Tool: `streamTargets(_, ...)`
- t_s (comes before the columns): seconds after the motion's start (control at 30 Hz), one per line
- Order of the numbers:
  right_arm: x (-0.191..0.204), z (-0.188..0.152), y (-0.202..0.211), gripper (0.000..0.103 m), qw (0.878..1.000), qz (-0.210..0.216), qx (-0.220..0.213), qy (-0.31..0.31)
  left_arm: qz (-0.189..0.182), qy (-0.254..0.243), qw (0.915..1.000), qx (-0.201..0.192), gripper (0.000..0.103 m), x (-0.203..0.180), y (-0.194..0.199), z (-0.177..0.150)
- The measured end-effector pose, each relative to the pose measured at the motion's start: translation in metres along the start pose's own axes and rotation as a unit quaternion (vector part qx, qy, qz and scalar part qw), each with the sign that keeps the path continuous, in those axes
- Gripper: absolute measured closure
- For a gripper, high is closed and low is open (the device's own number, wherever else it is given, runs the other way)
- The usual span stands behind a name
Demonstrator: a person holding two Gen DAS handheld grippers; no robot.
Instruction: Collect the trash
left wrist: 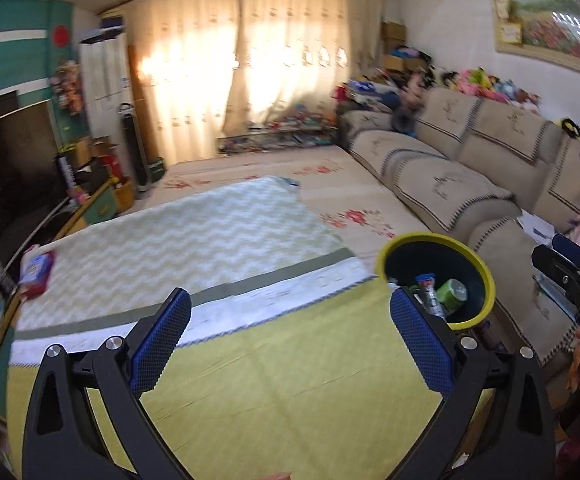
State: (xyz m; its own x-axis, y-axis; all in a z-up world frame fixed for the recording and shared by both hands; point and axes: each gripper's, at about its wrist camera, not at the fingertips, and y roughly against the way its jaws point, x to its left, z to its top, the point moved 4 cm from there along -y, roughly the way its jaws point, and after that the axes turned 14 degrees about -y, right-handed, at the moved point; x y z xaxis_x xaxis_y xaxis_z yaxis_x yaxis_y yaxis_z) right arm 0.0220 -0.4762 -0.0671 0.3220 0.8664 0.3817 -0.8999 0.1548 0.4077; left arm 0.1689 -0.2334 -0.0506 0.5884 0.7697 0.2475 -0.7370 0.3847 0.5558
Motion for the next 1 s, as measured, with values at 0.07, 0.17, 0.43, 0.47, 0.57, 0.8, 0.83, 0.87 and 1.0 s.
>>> streamTargets(0.07,0.014,-0.002,0.002,0.007,1.000,0.009,0.003,0.011,0.032,0.008,0.9995,-0.003,0.005,0.020,0.023,-0.014)
streamTargets(0.17,0.036,-0.006,0.008,0.007,0.999,0.030,0.006,0.027,0.067,0.029,0.9973,-0.001,0.005,0.048,0.057,-0.040)
streamTargets(0.43,0.076,-0.011,0.037,0.007,0.997,0.050,0.005,0.066,0.128,0.106,0.9861,-0.009,0.005,0.109,0.138,-0.097)
streamTargets(0.47,0.079,-0.011,0.040,0.007,0.996,0.053,0.004,0.067,0.136,0.111,0.9844,-0.011,0.005,0.113,0.147,-0.102)
streamTargets(0.57,0.087,-0.014,0.050,0.007,0.996,0.060,-0.002,0.069,0.153,0.131,0.9793,-0.018,0.005,0.122,0.171,-0.113)
streamTargets(0.8,0.096,-0.020,0.063,0.007,0.995,0.067,-0.002,0.074,0.165,0.128,0.9774,-0.031,0.005,0.110,0.200,-0.122)
streamTargets(0.83,0.097,-0.021,0.063,0.007,0.995,0.067,-0.001,0.075,0.164,0.128,0.9776,-0.031,0.005,0.107,0.201,-0.122)
streamTargets(0.87,0.098,-0.021,0.062,0.007,0.995,0.066,0.000,0.076,0.164,0.128,0.9777,-0.029,0.005,0.105,0.201,-0.123)
streamTargets(1.0,0.099,-0.022,0.059,0.007,0.995,0.065,0.003,0.077,0.166,0.133,0.9767,-0.027,0.005,0.104,0.202,-0.127)
